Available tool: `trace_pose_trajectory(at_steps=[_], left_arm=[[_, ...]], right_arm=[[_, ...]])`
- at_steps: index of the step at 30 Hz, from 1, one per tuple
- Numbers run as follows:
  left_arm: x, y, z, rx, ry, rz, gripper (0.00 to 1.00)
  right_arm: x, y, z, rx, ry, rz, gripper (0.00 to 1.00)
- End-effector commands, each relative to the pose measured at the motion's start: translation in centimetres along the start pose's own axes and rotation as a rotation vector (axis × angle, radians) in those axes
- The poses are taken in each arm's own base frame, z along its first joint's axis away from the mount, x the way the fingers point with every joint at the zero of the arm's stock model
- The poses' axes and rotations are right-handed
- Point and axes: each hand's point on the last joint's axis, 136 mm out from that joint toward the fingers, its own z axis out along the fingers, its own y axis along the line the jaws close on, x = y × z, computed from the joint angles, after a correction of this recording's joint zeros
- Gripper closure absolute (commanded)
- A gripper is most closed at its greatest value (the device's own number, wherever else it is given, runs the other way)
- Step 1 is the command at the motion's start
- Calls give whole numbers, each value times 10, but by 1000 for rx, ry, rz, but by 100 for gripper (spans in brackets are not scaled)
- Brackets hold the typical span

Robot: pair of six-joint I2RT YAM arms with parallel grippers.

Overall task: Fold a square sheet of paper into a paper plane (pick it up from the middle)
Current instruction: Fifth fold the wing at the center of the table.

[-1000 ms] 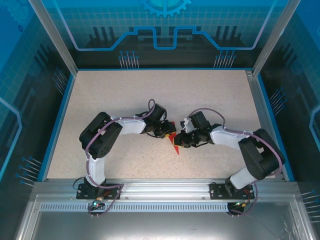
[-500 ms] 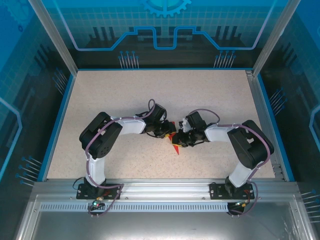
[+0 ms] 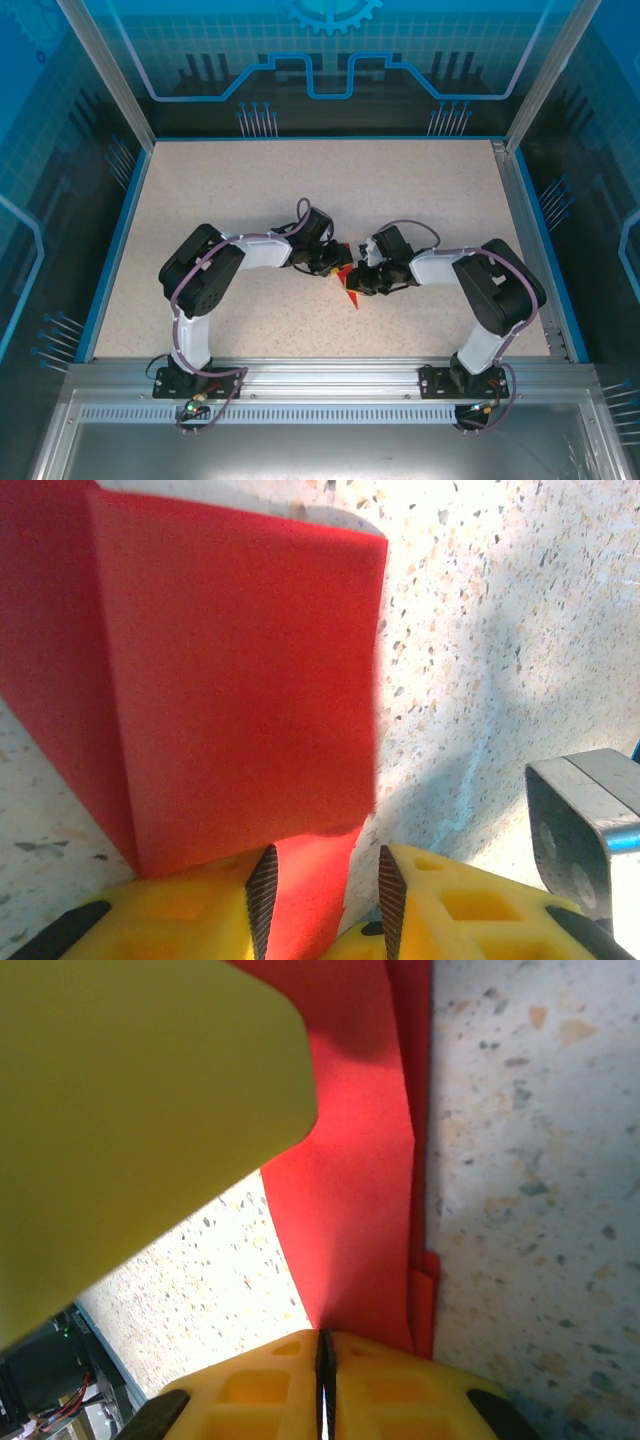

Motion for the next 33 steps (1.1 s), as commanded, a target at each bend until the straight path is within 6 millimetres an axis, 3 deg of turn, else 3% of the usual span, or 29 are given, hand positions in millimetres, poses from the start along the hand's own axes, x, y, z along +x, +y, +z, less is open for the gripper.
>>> trace_pose_trajectory(at_steps=[1, 6, 10, 15, 23, 33], left_arm=[[3, 5, -9, -60, 7, 25, 62], [-4, -27, -30, -7, -18, 94, 57], [-3, -38, -39, 28, -19, 110, 55], [7, -30, -40, 41, -7, 91, 56], [23, -24, -21, 84, 37, 66, 59], [17, -2, 3, 13, 35, 49, 61]], right_arm=[[32, -59, 8, 194, 80, 99, 89], [33, -63, 8, 213, 85, 114, 90], [33, -65, 9, 226, 90, 125, 91], [34, -67, 11, 232, 97, 139, 91], [36, -69, 12, 238, 111, 145, 91], [39, -72, 10, 251, 111, 148, 92]])
